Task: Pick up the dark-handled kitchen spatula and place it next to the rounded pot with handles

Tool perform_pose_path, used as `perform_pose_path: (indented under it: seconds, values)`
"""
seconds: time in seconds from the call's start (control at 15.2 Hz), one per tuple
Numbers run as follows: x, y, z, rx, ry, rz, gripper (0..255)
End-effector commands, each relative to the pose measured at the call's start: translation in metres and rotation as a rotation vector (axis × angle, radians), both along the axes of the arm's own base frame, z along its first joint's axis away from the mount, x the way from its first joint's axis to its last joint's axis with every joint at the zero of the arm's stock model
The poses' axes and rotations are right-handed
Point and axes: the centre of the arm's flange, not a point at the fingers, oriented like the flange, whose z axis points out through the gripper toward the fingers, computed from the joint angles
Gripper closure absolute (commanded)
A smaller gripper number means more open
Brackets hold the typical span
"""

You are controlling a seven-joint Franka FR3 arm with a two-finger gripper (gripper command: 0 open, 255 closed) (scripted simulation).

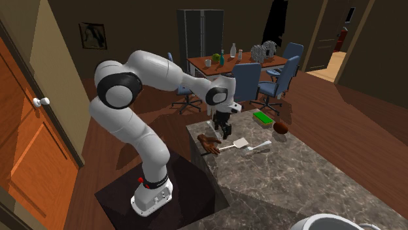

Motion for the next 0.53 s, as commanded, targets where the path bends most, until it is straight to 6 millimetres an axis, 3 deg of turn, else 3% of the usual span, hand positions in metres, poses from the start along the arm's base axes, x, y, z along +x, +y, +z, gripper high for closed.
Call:
perform_pose_path:
  seconds: [0.0,0.13,0.46]
  values:
    - [-0.001,-0.024,-0.019,0.006,0.001,-0.042,0]
    - [-0.001,-0.038,-0.032,0.011,0.002,-0.072,0]
    - [-0.003,-0.037,-0.058,0.011,0.002,-0.072,0]
